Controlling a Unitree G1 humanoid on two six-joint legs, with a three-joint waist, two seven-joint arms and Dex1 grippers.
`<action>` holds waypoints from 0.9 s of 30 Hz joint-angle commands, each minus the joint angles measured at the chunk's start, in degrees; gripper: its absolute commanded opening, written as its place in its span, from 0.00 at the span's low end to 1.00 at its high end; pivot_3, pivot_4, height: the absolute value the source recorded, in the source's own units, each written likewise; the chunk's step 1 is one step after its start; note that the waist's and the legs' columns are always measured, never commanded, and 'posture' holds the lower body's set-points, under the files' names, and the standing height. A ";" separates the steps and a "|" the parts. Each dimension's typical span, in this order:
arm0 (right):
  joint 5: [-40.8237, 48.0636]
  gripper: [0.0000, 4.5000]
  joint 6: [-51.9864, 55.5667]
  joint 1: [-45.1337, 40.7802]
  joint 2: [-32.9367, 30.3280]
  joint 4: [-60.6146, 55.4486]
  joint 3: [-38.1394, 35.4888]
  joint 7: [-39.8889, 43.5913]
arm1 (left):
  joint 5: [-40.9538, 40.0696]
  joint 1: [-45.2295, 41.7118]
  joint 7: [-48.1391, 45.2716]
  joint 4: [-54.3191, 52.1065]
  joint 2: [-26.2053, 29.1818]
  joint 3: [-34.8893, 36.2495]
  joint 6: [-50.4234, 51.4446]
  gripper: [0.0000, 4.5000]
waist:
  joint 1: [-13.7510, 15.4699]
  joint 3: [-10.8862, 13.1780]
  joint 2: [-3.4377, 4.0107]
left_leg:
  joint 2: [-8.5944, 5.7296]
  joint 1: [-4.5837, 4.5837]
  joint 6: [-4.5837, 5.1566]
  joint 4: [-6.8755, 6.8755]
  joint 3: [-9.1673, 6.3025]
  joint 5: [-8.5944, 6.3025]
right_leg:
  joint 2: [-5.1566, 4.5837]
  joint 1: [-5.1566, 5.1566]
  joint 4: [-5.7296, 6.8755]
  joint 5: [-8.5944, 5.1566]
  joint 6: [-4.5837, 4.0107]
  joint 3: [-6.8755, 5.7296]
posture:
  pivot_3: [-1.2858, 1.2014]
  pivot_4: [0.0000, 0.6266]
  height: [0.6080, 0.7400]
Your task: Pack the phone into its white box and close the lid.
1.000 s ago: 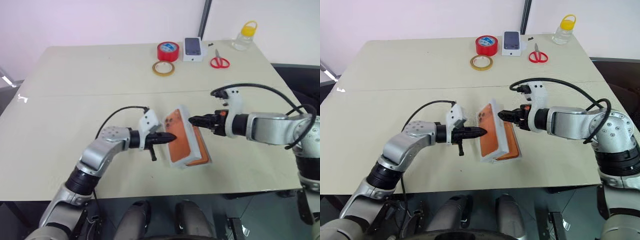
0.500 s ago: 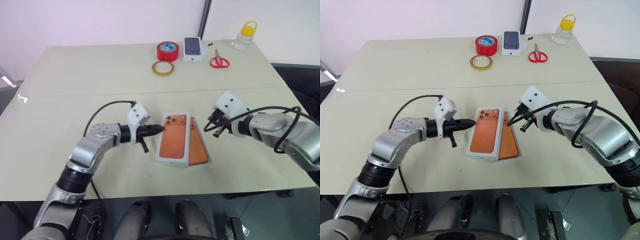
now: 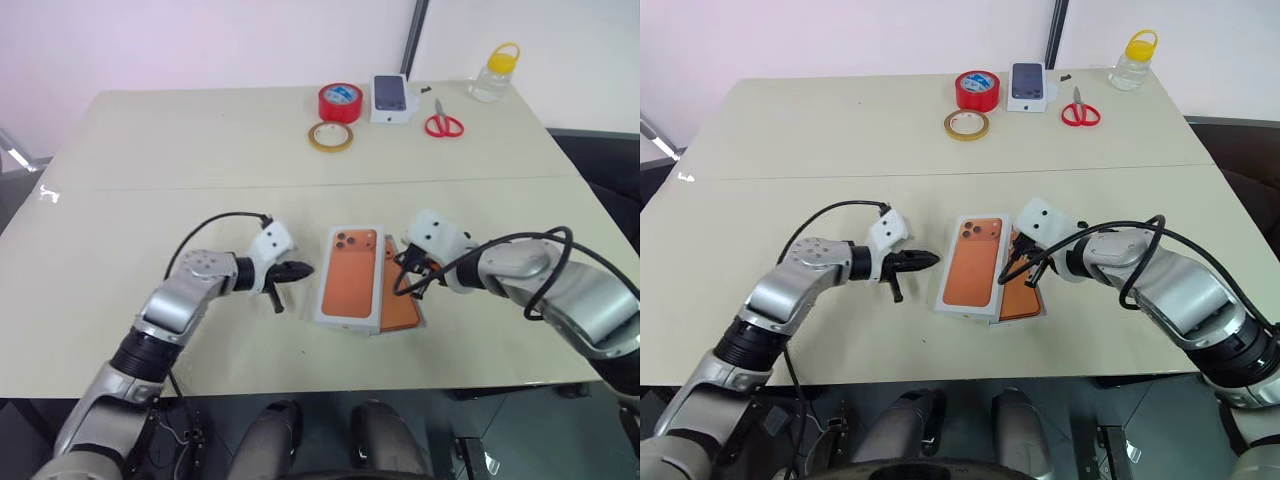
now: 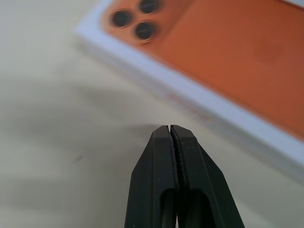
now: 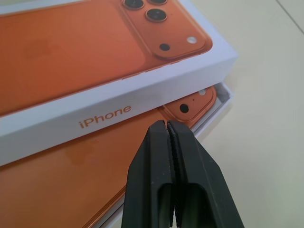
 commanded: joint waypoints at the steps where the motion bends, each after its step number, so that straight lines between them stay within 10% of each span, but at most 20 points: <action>1: -2.07 0.02 0.77 0.01 0.43 -2.74 -0.99 1.43 | 0.63 -1.39 -2.09 -1.38 -0.25 -1.35 -1.81 0.01 | -0.19 0.00 0.00 | 0.00 0.00 0.00 0.00 0.00 0.00 | 0.00 0.00 0.00 0.00 0.00 0.00 | 0.52 0.24 1.00; 27: -9.67 0.02 0.78 5.62 -0.68 -6.68 -3.11 9.90 | -1.05 -2.24 -5.74 -7.58 -5.16 -4.00 1.30 0.01 | -0.01 0.00 0.00 | 0.00 0.01 -0.01 0.02 0.00 0.01 | 0.01 0.01 0.02 0.00 0.00 0.00 | 0.52 0.24 1.00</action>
